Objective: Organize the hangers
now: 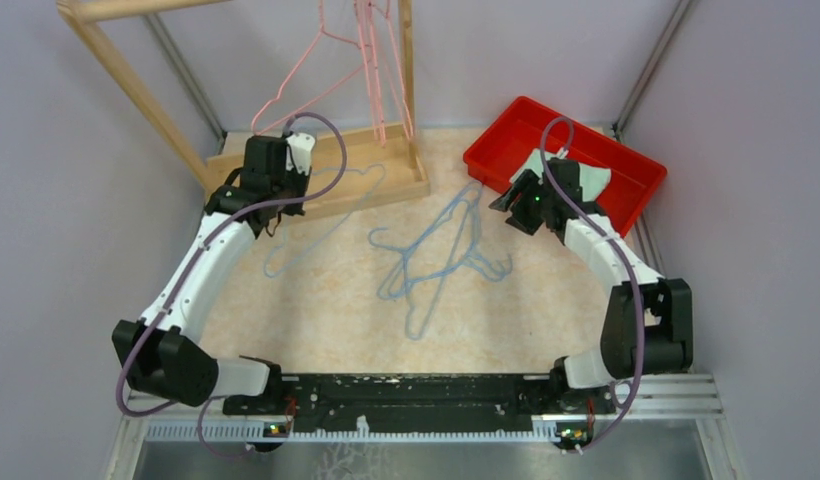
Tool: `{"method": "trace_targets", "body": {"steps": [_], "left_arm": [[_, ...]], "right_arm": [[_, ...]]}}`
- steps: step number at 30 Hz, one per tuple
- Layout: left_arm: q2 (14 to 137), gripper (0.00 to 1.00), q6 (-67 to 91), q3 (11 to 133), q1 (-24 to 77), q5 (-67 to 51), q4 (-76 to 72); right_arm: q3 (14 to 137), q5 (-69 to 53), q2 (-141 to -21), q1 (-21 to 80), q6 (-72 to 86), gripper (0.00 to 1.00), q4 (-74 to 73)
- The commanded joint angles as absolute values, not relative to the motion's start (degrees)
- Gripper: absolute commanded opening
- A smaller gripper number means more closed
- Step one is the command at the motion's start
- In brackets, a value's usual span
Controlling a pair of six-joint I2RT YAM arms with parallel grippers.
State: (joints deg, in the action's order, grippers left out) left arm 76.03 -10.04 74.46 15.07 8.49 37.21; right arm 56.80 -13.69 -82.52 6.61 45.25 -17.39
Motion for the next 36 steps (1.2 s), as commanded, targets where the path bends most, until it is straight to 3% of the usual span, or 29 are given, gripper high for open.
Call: {"method": "trace_targets", "body": {"steps": [1, 19, 29, 36], "left_arm": [[76.14, 0.00, -9.02, 73.23, 15.21, 5.84, 35.32], [68.03, 0.00, -10.71, 58.88, 15.29, -3.80, 38.35], [63.87, 0.00, -7.30, 59.43, 14.85, 14.22, 43.79], [59.33, 0.00, -8.28, 60.74, 8.40, 20.34, 43.86]], "right_arm": [[56.42, -14.00, -78.11, 6.24, 45.44, 0.57, -15.32], [54.95, -13.68, -75.76, 6.22, 45.35, 0.57, -14.85], [54.68, -13.93, -76.09, 6.24, 45.53, 0.57, -14.48], [55.12, -14.22, -76.83, 6.23, 45.48, 0.57, -14.80]]}}
